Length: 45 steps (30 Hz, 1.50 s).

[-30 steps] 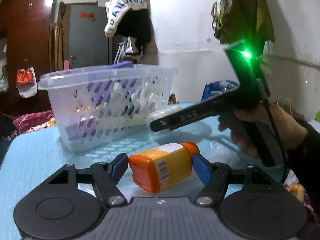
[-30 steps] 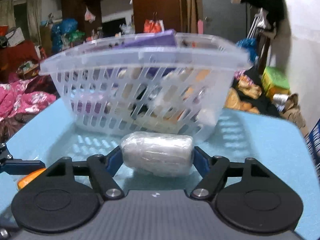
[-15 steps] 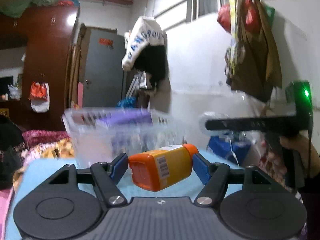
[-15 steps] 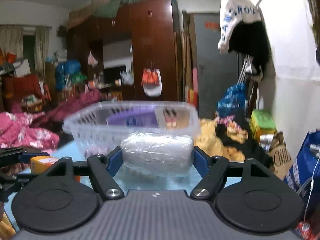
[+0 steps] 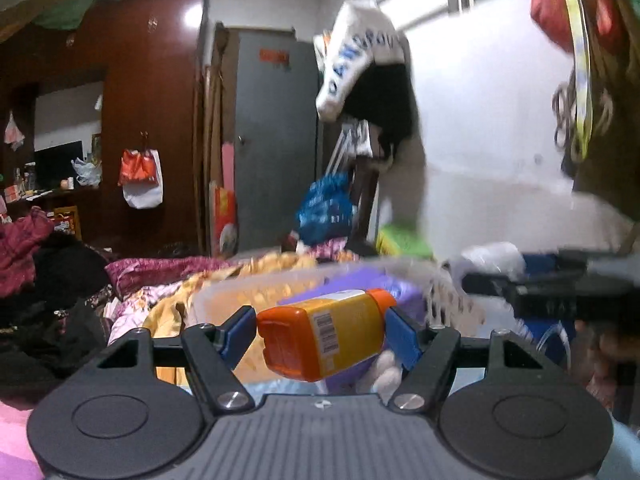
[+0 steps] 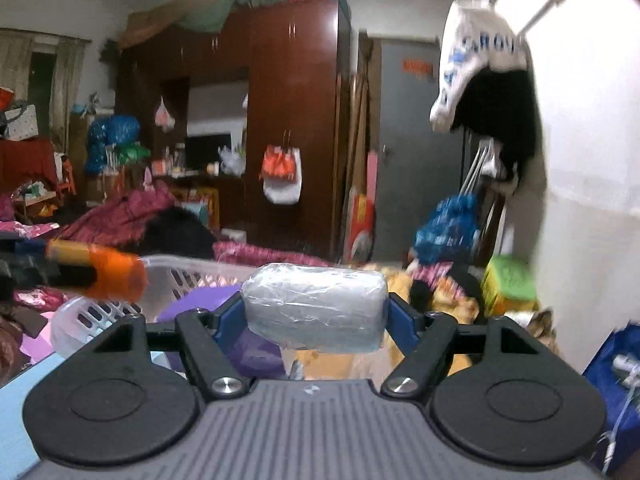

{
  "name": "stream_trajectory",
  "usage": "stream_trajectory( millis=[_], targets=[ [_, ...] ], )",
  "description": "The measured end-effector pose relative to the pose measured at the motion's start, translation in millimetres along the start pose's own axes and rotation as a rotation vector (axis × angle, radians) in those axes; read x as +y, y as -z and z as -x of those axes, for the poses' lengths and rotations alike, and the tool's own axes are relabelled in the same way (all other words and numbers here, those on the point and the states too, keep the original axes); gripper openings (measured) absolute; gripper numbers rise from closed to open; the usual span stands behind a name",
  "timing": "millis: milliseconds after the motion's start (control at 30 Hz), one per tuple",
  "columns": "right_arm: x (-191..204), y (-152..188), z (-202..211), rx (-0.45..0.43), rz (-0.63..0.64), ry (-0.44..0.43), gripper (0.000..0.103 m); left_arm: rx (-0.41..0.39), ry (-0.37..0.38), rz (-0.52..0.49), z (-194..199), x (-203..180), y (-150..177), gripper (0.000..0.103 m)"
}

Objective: Organize objects
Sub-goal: 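Carry the pill bottle with the left gripper into the basket while the right gripper carries the roll there, then grasp the clear plastic bag with both grippers on the table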

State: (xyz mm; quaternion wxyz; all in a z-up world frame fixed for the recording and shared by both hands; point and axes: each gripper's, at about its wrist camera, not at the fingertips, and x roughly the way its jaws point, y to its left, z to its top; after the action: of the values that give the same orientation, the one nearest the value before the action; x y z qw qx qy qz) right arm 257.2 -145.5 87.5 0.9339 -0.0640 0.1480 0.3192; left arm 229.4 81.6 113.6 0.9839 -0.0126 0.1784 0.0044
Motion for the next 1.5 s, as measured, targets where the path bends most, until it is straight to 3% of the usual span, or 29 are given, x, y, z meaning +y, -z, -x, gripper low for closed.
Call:
stream_trajectory(
  millis=[300, 433, 467, 500, 533, 567, 633, 733, 833, 900, 1100, 1167, 1300, 1367, 1500],
  targets=[
    [-1, 12, -17, 0.085, -0.020, -0.044, 0.075, 0.057, 0.018, 0.003, -16, 17, 9, 0.074],
    [-3, 15, -13, 0.086, -0.008, -0.048, 0.078, 0.040, 0.058, 0.001, -12, 25, 18, 0.074],
    [-4, 15, -12, 0.082, -0.008, -0.047, 0.082, 0.018, 0.062, 0.001, -9, 24, 20, 0.077],
    [-4, 14, -7, 0.055, -0.011, -0.038, 0.086, -0.008, 0.057, -0.003, -6, 24, 22, 0.087],
    [-5, 14, 2, 0.013, -0.018, -0.030, 0.098, -0.030, 0.042, -0.001, -3, 23, 22, 0.091],
    [-6, 14, 10, -0.026, -0.030, -0.020, 0.103, -0.057, 0.027, 0.003, 2, 22, 24, 0.096],
    [-11, 15, 25, -0.057, -0.060, -0.033, 0.103, -0.102, 0.029, 0.003, 16, 21, 28, 0.103],
    [-18, 26, 48, -0.050, -0.110, -0.027, 0.103, -0.133, 0.026, 0.010, 40, 16, 42, 0.103],
    [-25, 57, 77, -0.034, -0.157, -0.041, 0.103, -0.135, 0.040, 0.015, 63, 12, 69, 0.103],
    [-28, 91, 98, -0.036, -0.175, -0.074, 0.103, -0.096, 0.031, 0.005, 74, 7, 90, 0.103],
    [-26, 170, 124, 0.109, -0.289, -0.147, 0.103, 0.026, -0.028, 0.077, 92, 10, 145, 0.103],
    [-19, 173, 123, 0.120, -0.276, -0.186, 0.103, 0.050, -0.015, 0.094, 94, 14, 156, 0.103],
    [0, 172, 121, 0.094, -0.223, -0.175, 0.102, 0.121, 0.027, 0.131, 85, 18, 164, 0.100],
    [3, 174, 115, 0.108, -0.235, -0.204, 0.093, 0.144, 0.034, 0.122, 80, 16, 168, 0.100],
    [10, 180, 114, 0.103, -0.209, -0.207, 0.084, 0.155, 0.004, 0.074, 77, 2, 171, 0.100]
  ],
)
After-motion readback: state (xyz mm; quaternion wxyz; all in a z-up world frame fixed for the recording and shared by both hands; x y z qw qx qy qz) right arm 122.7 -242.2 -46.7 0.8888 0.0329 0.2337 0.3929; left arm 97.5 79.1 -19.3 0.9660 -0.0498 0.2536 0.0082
